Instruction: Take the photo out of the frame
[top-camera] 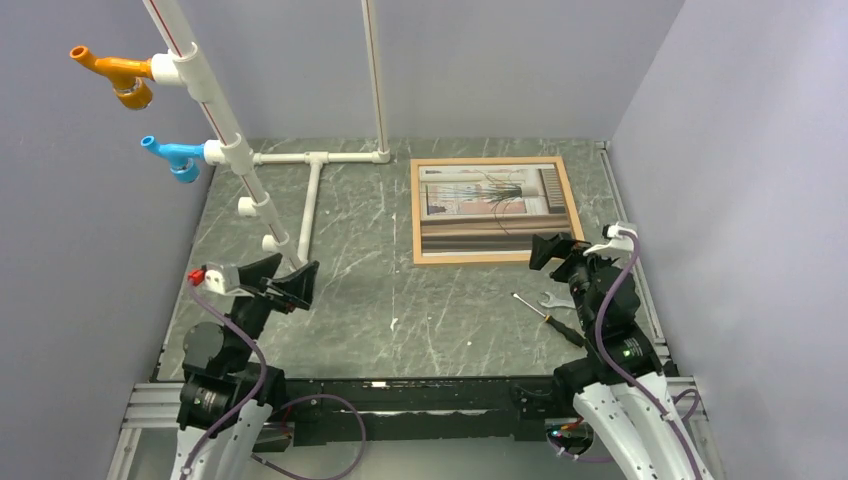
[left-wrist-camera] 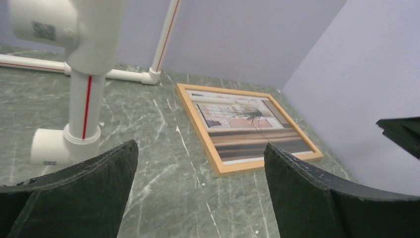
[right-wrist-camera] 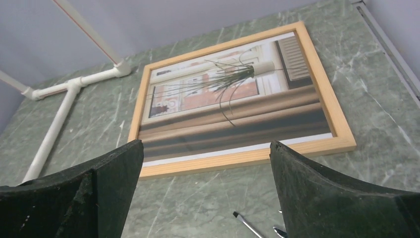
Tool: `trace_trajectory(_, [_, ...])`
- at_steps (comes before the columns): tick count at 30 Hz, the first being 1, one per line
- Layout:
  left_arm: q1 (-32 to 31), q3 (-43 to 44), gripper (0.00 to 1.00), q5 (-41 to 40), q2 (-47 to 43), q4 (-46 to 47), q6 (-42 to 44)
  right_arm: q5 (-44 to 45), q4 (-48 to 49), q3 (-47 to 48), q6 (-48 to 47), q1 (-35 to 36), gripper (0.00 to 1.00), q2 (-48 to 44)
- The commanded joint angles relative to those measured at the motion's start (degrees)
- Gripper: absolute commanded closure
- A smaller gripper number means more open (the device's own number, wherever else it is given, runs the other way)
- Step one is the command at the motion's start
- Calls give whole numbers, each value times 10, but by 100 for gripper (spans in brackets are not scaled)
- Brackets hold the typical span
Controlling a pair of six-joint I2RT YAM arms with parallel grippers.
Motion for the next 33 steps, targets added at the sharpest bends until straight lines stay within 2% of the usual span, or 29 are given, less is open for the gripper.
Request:
trace_trajectory(1, [-1,76,1,-45,-73,-69,-17,37,-32,39,17,3,0,35])
trace_trajectory(5, [-1,136,1,-51,-24,-150,-26,51,-56,62,31,3,0,96])
trace_trajectory(11, [-1,194,1,-24,36,-238,-30,15,-54,75,36,2,0,195])
trace_trajectory(17, [-1,212,1,-20,42,-307,-43,-46,-30,88,30,3,0,286])
trace_trajectory(20, [-1,213,1,9,33,-321,-30,-82,-11,97,24,13,2,346])
trace_trajectory(28, [-1,188,1,75,53,-362,-76,21,-48,199,-2,165,8,566])
trace_trajectory(33, [-1,180,1,116,80,-384,-82,51,-27,251,-34,229,11,645])
